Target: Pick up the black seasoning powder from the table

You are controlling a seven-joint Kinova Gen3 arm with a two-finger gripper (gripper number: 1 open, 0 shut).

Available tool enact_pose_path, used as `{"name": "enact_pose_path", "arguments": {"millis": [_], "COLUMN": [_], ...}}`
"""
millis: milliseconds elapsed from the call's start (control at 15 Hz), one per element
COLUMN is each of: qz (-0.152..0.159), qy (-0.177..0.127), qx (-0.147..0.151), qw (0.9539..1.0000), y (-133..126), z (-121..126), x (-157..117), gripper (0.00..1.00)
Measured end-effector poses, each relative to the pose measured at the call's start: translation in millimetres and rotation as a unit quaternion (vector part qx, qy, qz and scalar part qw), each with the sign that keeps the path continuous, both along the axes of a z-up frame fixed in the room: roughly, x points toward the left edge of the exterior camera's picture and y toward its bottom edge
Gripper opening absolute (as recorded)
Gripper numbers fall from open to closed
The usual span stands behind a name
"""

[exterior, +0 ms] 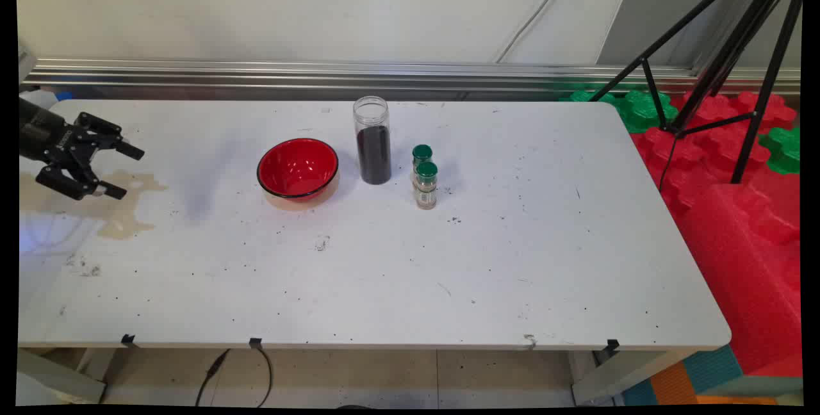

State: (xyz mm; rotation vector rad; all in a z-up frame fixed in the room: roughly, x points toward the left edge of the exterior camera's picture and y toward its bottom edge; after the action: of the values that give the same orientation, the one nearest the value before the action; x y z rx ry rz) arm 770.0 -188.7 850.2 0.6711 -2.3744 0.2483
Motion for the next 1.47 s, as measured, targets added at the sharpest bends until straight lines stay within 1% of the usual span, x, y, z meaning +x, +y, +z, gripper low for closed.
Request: {"name": "enact_pose_path", "arguments": {"millis": [333, 533, 933, 1200, 1467], "qz": [0.005, 0.011, 0.020, 0.025, 0.020], "qy": [0.012, 0.021, 0.037, 0.047, 0.054], "qx": [-0.005, -0.009, -0.021, -0.026, -0.031], "qw": [0.9999, 0.9997, 0.9989, 0.9982, 0.9979], "y": [-11, -23, -53, -78, -98], "z": [7, 15, 32, 42, 49], "x": [-15, -29, -56, -74, -88], "gripper": [1.00, 1.00, 1.00, 1.00, 1.00]}}
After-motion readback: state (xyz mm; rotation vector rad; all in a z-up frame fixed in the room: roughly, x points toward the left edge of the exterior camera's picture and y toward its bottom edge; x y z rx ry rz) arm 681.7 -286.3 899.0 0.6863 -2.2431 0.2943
